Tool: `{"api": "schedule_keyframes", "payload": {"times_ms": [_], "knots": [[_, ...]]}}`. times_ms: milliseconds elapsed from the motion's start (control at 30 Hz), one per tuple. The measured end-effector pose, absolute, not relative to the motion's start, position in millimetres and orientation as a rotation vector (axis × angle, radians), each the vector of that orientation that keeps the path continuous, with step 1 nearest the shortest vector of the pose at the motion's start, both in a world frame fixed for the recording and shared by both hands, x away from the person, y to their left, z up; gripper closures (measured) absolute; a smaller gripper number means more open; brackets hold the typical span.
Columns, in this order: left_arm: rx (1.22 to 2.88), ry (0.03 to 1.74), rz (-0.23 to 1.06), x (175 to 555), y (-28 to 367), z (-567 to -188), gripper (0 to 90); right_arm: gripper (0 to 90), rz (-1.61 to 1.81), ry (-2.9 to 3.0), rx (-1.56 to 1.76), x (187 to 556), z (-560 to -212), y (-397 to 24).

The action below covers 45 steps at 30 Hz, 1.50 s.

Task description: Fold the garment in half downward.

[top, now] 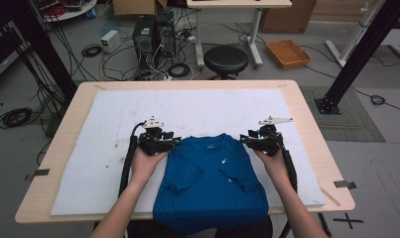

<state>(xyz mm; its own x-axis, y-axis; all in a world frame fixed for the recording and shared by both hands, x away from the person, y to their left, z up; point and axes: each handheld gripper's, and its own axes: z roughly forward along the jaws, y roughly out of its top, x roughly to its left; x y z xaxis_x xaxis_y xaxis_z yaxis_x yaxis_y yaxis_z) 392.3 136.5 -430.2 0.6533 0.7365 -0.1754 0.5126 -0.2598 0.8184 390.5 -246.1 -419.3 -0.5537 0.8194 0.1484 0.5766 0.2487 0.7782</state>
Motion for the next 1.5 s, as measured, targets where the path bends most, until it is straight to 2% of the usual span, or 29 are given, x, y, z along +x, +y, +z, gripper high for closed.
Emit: {"api": "schedule_keyframes", "payload": {"times_ms": [367, 467, 600, 667, 800, 833, 900, 967, 1200, 1267, 1300, 1400, 1500], "knots": [[2.057, 1.008, 0.269, 405, 123, -445, 61.0, 61.8, 1.04, 2.323, 1.324, 411, -437, -214], [2.07, 1.011, 0.288, 404, 122, -445, 63.6, 67.6, 0.974, 2.364, 1.316, 415, -440, -209], [2.09, 1.008, 0.325, 403, 123, -445, 75.5, 83.6, 0.963, 2.367, 1.291, 416, -440, -211], [2.091, 1.008, 0.312, 403, 124, -444, 83.6, 86.5, 0.968, 2.374, 1.282, 415, -439, -212], [2.083, 1.011, 0.334, 402, 125, -442, 86.5, 86.4, 0.971, 2.356, 1.27, 413, -435, -213], [2.068, 1.016, 0.334, 402, 126, -441, 85.6, 82.4, 0.98, 2.346, 1.268, 413, -435, -213], [2.043, 1.019, 0.335, 402, 125, -440, 74.8, 75.8, 0.996, 2.316, 1.28, 413, -432, -215], [2.044, 1.01, 0.333, 404, 122, -440, 70.8, 73.0, 1.028, 2.296, 1.299, 415, -429, -216], [2.065, 1.015, 0.313, 407, 112, -447, 69.3, 70.4, 0.978, 2.357, 1.28, 422, -437, -203], [2.08, 1.005, 0.324, 406, 111, -446, 71.1, 71.9, 0.951, 2.375, 1.272, 422, -440, -200], [2.08, 1.004, 0.319, 406, 111, -446, 75.2, 77.4, 0.949, 2.378, 1.258, 422, -440, -199], [2.093, 0.986, 0.328, 405, 110, -446, 84.4, 86.2, 0.953, 2.391, 1.228, 421, -439, -199], [2.101, 0.972, 0.339, 405, 110, -445, 87.0, 87.7, 0.966, 2.39, 1.218, 421, -438, -199]]}}
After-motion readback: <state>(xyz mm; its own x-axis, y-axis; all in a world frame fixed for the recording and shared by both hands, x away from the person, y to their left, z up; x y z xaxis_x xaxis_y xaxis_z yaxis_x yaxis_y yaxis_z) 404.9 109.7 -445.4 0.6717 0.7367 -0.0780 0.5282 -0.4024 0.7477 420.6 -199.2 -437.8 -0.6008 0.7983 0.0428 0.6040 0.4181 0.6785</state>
